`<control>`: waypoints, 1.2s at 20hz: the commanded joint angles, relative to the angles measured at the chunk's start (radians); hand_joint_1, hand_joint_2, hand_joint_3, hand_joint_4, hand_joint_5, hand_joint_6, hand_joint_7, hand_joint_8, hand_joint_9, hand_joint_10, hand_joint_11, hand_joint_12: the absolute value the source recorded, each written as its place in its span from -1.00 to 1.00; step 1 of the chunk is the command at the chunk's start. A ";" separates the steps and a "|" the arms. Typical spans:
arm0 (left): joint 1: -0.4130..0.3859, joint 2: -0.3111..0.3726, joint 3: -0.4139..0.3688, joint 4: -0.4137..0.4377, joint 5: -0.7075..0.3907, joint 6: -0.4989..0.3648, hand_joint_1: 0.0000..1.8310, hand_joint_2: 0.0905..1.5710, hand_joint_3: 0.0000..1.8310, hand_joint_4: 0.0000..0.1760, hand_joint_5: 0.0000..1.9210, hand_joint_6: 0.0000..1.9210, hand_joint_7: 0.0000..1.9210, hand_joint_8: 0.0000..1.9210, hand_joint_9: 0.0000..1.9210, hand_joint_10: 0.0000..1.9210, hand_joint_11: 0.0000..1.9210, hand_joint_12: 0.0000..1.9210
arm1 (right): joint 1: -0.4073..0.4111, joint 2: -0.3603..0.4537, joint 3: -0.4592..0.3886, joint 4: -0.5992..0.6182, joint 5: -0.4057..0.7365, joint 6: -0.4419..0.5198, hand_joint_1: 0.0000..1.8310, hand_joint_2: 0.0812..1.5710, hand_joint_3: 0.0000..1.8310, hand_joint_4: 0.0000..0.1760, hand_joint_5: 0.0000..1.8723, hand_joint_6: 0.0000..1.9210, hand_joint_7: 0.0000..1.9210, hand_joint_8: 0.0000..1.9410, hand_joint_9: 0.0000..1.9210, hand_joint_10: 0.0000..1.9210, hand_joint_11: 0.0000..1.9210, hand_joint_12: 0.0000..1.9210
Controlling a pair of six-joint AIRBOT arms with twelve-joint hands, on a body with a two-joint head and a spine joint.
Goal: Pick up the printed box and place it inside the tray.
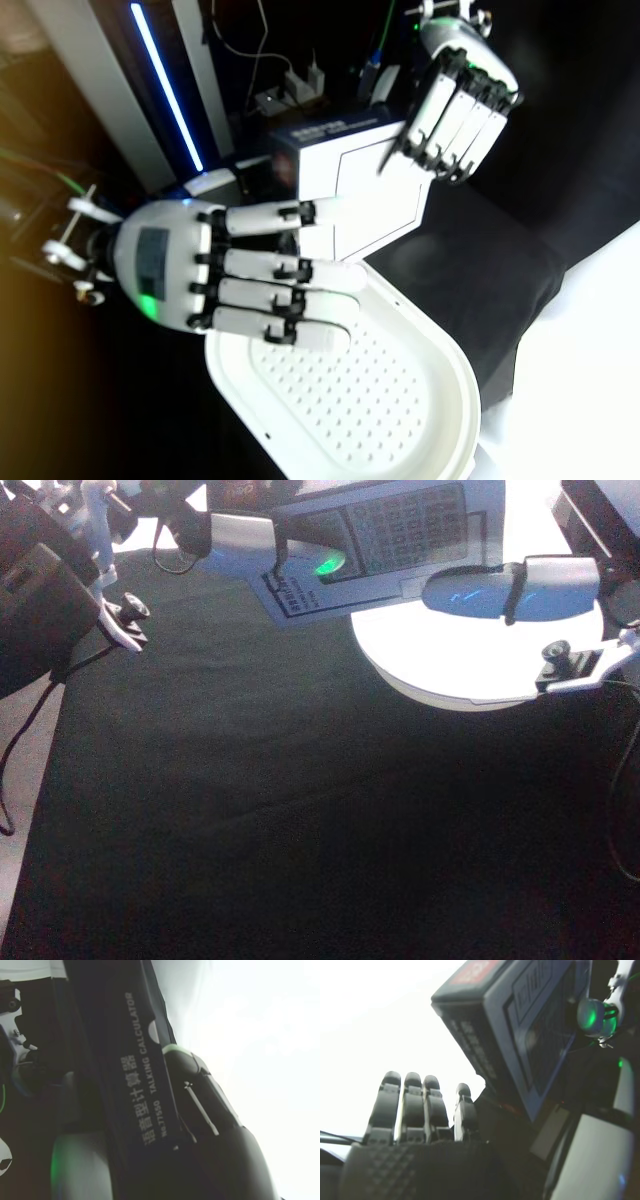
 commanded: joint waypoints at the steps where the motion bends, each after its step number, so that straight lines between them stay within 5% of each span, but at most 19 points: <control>1: -0.007 -0.001 0.005 -0.018 -0.139 -0.009 0.42 0.24 -1.00 -1.00 0.30 -0.70 0.33 -0.27 0.40 -0.13 0.28 0.37 | 0.012 -0.001 0.005 0.003 0.114 0.013 -0.21 -0.32 -1.00 1.00 -0.97 -1.00 -0.93 -1.00 -0.95 -0.99 -1.00 -0.39; 3: -0.007 -0.005 0.005 -0.018 -0.140 -0.009 0.43 0.23 -1.00 -1.00 0.32 -0.72 0.35 -0.31 0.41 -0.16 0.28 0.37 | 0.013 -0.010 0.007 0.008 0.116 0.013 -0.22 -0.31 -0.99 0.85 -0.94 -0.98 -0.92 -1.00 -0.95 -0.99 -1.00 -0.38; 5: -0.008 -0.012 0.007 -0.018 -0.141 -0.010 0.43 0.22 -1.00 -1.00 0.36 -0.78 0.39 -0.40 0.42 -0.23 0.26 0.33 | 0.014 -0.017 0.007 0.010 0.121 0.013 -0.21 -0.27 -0.99 -0.10 -0.80 -0.98 -0.86 -0.99 -0.89 -0.99 -1.00 -0.27; 7: -0.008 -0.019 0.010 -0.018 -0.144 -0.015 0.43 0.22 -1.00 -1.00 0.40 -0.87 0.37 -0.35 0.40 -0.25 0.21 0.35 | 0.014 -0.022 0.007 0.010 0.126 0.013 -0.21 -0.25 -0.99 -0.42 -0.69 -0.98 -0.80 -0.99 -0.83 -0.98 -1.00 -0.12; 8: -0.007 -0.021 0.010 -0.018 -0.146 -0.015 0.42 0.25 -1.00 -1.00 0.31 -0.76 0.31 -0.23 0.37 -0.15 0.20 0.44 | 0.014 -0.023 0.007 0.010 0.129 0.014 -0.15 -0.16 -0.99 -1.00 -0.46 -0.95 -0.57 -0.97 -0.58 -0.93 -0.89 0.29; 10: -0.007 -0.025 0.011 -0.018 -0.147 -0.016 0.42 0.28 -1.00 -1.00 0.23 -0.62 0.26 -0.14 0.36 -0.12 0.22 0.41 | 0.014 -0.024 0.008 0.010 0.136 0.016 -0.07 -0.07 -0.99 -1.00 -0.35 -0.95 -0.43 -0.96 -0.41 -0.88 -0.71 0.35; 11: -0.007 -0.025 0.011 -0.019 -0.149 -0.016 0.32 0.29 -0.99 -1.00 0.17 -0.30 0.29 -0.42 0.36 -0.10 0.20 0.45 | 0.014 -0.024 0.008 0.010 0.142 0.017 0.34 0.28 -0.99 -1.00 -0.01 -0.29 0.20 -0.36 0.19 -0.48 -0.10 0.31; 12: -0.007 -0.026 0.011 -0.020 -0.151 -0.016 0.32 0.29 -0.99 -1.00 0.17 -0.30 0.29 -0.42 0.36 -0.10 0.20 0.45 | 0.014 -0.024 0.008 0.010 0.145 0.017 0.34 0.28 -0.99 -1.00 -0.01 -0.29 0.20 -0.36 0.19 -0.48 -0.10 0.31; 13: -0.006 -0.026 0.011 -0.019 -0.150 -0.016 0.30 0.31 -0.99 -1.00 0.14 -0.20 0.37 -0.60 0.37 -0.08 0.21 0.48 | 0.014 -0.024 0.008 0.010 0.145 0.017 0.29 0.33 -0.99 -1.00 0.10 -0.16 0.32 -0.32 0.29 -0.10 0.04 0.51; 14: -0.004 -0.026 0.010 -0.018 -0.144 -0.016 0.39 0.31 -1.00 -1.00 0.14 -0.41 0.26 -0.18 0.33 -0.01 0.15 0.55 | 0.014 -0.024 0.009 0.011 0.146 0.018 0.28 0.33 -1.00 -1.00 0.14 -0.14 0.31 -0.18 0.21 0.34 0.07 0.71; 16: 0.001 -0.027 0.010 -0.018 -0.141 -0.016 0.41 0.30 -1.00 -1.00 0.16 -0.49 0.21 -0.03 0.28 0.00 0.14 0.51 | 0.014 -0.024 0.009 0.011 0.147 0.019 0.28 0.33 -1.00 -1.00 0.15 -0.15 0.28 -0.21 0.20 0.28 0.08 0.66; 20: 0.003 -0.026 0.010 -0.016 -0.137 -0.016 0.41 0.29 -1.00 -1.00 0.15 -0.44 0.24 -0.10 0.31 -0.14 0.13 0.33 | 0.014 -0.023 0.009 0.011 0.149 0.028 0.28 0.33 -1.00 -1.00 0.14 -0.14 0.27 -0.28 0.19 0.26 0.07 0.63; 21: 0.003 -0.025 0.010 -0.011 -0.135 -0.018 0.20 0.37 -0.99 -1.00 -0.16 -0.52 -0.02 -0.69 0.04 -0.48 -0.04 -0.02 | 0.014 -0.023 0.009 0.011 0.150 0.029 0.28 0.33 -1.00 -1.00 0.14 -0.13 0.27 -0.28 0.18 0.24 0.06 0.62; 22: 0.003 -0.025 0.012 -0.003 -0.137 -0.029 -0.02 0.33 -1.00 -1.00 -0.39 -0.85 -0.25 -0.90 -0.17 -0.72 -0.23 -0.21 | 0.014 -0.023 0.009 0.011 0.152 0.029 0.28 0.34 -1.00 -1.00 0.13 -0.13 0.27 -0.28 0.19 0.23 0.07 0.61; 23: 0.003 -0.025 0.016 0.002 -0.136 -0.045 -0.02 0.33 -1.00 -1.00 -0.39 -0.85 -0.25 -0.90 -0.17 -0.72 -0.23 -0.21 | 0.014 -0.023 0.009 0.011 0.153 0.030 0.28 0.34 -1.00 -1.00 0.13 -0.13 0.27 -0.28 0.19 0.23 0.07 0.61; 24: 0.003 -0.025 0.018 0.007 -0.138 -0.055 -0.56 0.13 -1.00 -1.00 -0.95 -0.99 -0.93 -1.00 -0.90 -0.98 -0.93 -0.45 | 0.014 -0.023 0.009 0.011 0.154 0.030 0.28 0.34 -1.00 -1.00 0.13 -0.12 0.28 -0.30 0.19 0.20 0.05 0.58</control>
